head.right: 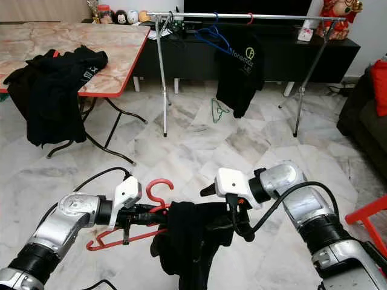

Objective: Hang hanger

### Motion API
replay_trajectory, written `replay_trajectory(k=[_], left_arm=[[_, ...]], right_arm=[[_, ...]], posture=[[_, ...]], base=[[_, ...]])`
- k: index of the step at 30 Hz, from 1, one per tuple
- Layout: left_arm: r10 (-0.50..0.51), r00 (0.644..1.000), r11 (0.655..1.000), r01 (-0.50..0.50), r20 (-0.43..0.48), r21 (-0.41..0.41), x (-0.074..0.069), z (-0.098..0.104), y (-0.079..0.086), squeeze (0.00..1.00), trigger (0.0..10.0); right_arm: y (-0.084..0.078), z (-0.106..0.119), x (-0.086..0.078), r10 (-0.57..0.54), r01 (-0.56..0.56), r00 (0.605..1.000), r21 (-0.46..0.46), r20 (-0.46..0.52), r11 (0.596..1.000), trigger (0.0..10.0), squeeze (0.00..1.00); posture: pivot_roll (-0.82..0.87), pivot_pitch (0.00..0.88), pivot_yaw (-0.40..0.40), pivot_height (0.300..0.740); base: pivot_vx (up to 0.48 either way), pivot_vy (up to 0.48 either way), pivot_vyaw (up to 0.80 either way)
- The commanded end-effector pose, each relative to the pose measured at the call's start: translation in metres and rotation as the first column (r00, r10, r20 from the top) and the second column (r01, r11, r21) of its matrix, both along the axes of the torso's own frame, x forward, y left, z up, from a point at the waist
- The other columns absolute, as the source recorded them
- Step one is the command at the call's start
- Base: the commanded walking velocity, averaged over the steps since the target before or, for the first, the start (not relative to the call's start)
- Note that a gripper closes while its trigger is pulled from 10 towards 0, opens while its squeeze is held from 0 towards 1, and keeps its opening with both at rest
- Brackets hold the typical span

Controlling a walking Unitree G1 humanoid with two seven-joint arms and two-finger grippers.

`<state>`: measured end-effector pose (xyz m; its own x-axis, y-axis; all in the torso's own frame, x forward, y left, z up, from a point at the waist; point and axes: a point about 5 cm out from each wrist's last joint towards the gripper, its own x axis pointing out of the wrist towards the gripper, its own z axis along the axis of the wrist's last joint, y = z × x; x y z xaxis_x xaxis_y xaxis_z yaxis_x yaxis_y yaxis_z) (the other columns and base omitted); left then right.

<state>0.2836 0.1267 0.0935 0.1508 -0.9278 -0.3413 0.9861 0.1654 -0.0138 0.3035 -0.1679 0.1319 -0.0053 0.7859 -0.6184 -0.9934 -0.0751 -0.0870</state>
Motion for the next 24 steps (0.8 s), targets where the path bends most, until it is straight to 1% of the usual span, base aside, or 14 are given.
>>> replay_trajectory(k=[1,9,11,15,24], left_arm=[[-0.039,0.998,0.999,0.040,0.053,-0.012,0.000,0.011,-0.005,0.00,10.0],[-0.051,0.997,0.999,0.052,0.053,-0.016,0.000,0.014,-0.006,0.00,10.0],[-0.052,0.997,0.998,0.053,0.054,-0.016,0.000,0.014,-0.006,0.00,10.0],[-0.060,0.997,0.998,0.061,0.054,-0.018,0.000,0.016,-0.006,0.00,10.0],[-0.056,0.997,0.998,0.057,0.057,-0.021,0.001,0.018,-0.007,0.00,10.0]], right_arm=[[0.005,0.000,0.001,0.029,-0.029,1.000,-0.005,0.007,1.000,10.0,0.00],[0.015,-0.010,0.002,0.065,-0.065,0.998,-0.013,0.024,0.998,10.0,0.00],[0.015,-0.011,0.002,0.068,-0.068,0.997,-0.016,0.026,0.998,10.0,0.00],[0.019,-0.015,0.006,0.042,-0.041,0.997,-0.019,0.063,0.999,10.0,0.00],[0.026,-0.024,0.010,0.009,-0.008,0.996,-0.013,0.088,1.000,10.0,0.00]], posture=[[-0.09,0.000,-0.063,0.740],[-0.08,0.000,-0.066,0.740],[-0.08,0.000,-0.066,0.740],[-0.08,0.000,-0.065,0.740],[-0.07,0.000,-0.067,0.740]], base=[[0.000,0.000,0.00],[0.000,0.000,0.00],[0.000,0.000,0.00],[0.000,0.000,0.00],[0.000,0.000,0.00]])
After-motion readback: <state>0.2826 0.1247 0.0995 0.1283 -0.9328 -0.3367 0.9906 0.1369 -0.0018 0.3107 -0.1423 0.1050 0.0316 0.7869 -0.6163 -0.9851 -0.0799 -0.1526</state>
